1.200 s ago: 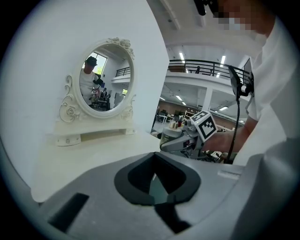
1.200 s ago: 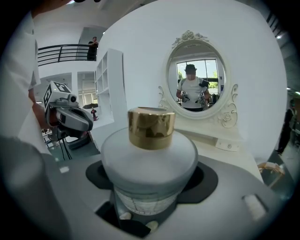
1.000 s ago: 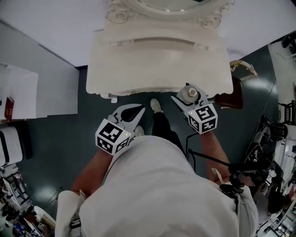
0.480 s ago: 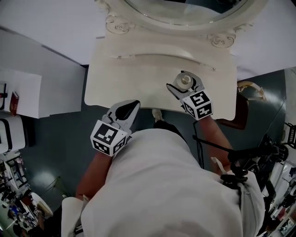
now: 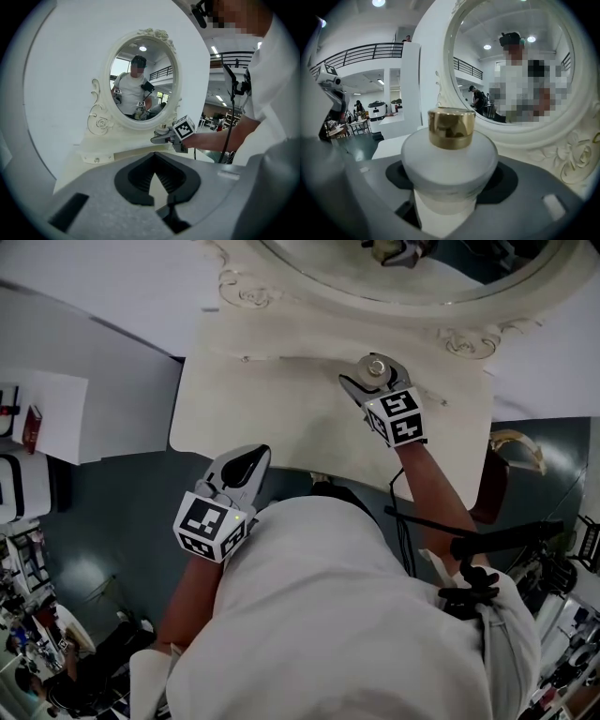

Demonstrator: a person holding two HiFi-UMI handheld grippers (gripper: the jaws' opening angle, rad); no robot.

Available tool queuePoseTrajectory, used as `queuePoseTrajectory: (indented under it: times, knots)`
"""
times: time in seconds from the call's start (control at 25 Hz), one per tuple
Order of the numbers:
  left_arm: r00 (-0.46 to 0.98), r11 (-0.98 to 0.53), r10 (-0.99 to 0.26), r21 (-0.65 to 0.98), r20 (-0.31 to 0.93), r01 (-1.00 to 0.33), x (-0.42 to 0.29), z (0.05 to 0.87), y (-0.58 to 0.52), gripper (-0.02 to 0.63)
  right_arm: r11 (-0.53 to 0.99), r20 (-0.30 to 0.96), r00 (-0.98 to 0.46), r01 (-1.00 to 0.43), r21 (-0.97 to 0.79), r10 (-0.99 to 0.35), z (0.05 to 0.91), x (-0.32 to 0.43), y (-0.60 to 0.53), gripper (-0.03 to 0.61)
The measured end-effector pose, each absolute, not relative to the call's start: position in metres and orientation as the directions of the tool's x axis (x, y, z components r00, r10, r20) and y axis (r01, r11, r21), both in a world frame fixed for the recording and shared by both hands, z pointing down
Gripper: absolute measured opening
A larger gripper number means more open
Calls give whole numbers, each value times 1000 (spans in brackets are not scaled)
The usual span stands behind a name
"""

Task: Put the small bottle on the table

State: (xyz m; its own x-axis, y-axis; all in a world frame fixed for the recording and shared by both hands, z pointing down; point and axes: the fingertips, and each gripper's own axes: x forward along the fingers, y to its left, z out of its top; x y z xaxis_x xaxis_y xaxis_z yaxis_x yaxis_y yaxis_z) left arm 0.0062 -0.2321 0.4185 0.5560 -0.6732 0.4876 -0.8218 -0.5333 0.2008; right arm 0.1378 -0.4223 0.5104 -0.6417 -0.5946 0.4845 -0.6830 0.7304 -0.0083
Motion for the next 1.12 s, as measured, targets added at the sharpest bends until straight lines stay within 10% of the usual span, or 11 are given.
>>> queuePoseTrajectory:
  times: [1.12]
  knots:
    - [422, -396, -701, 177, 575, -901, -25, 432, -261, 3, 632, 488, -530, -773, 57, -693, 562, 132, -538, 341]
